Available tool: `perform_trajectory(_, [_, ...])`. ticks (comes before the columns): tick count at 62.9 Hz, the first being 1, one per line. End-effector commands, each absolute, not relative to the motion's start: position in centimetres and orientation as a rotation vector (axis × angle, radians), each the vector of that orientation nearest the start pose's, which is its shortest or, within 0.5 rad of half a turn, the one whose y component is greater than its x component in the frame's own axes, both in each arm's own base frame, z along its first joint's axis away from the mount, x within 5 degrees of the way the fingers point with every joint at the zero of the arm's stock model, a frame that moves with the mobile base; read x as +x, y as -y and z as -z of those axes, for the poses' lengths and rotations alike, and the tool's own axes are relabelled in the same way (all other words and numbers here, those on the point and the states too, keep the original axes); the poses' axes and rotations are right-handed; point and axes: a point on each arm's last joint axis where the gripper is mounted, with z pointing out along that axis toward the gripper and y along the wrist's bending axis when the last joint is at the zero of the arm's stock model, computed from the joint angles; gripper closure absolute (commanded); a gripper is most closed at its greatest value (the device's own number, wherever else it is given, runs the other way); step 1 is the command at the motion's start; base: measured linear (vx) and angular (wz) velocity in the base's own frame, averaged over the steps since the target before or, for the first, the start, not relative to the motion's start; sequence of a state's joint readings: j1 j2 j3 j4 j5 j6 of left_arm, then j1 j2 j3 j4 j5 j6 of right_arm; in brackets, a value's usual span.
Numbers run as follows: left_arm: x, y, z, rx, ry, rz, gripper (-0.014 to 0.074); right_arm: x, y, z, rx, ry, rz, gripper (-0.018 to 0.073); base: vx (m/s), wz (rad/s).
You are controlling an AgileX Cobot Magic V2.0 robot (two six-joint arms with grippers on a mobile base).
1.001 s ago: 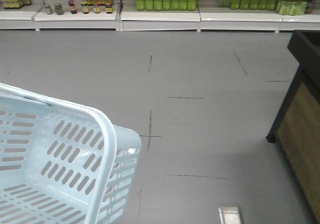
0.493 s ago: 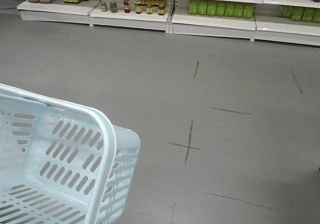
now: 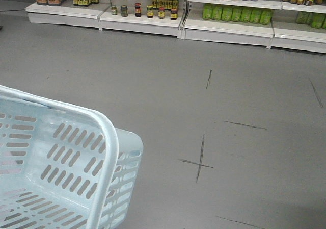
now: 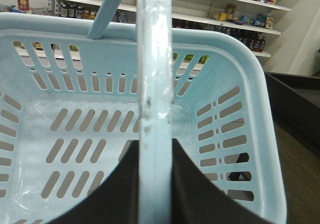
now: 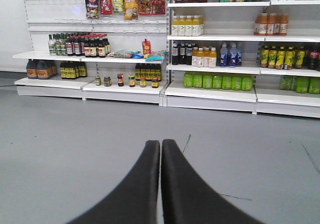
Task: Pick three apples into basket with both arms
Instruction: 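Drive the base past the shelves carrying the basket in the left gripper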
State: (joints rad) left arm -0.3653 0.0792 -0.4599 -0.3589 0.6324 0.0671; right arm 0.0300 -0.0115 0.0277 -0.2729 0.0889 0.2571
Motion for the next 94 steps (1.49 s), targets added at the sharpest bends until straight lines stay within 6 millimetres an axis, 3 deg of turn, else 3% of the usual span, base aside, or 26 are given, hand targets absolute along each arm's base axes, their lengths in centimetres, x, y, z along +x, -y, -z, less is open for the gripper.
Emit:
perform_trajectory(1, [1.72,2.44,-32.35,0.224,-1.601,0.639,0.0604,5.61,-0.09,-19.94,-0.038,-1.512,0.009,0.0564,0.23,-0.06])
perform_trajectory(94, [1.72,2.44,-32.35,0.224,-1.601,0.639,0.0604,5.61,-0.09,-19.95,-0.038,-1.511,0.009,0.0564,0.24,-0.13])
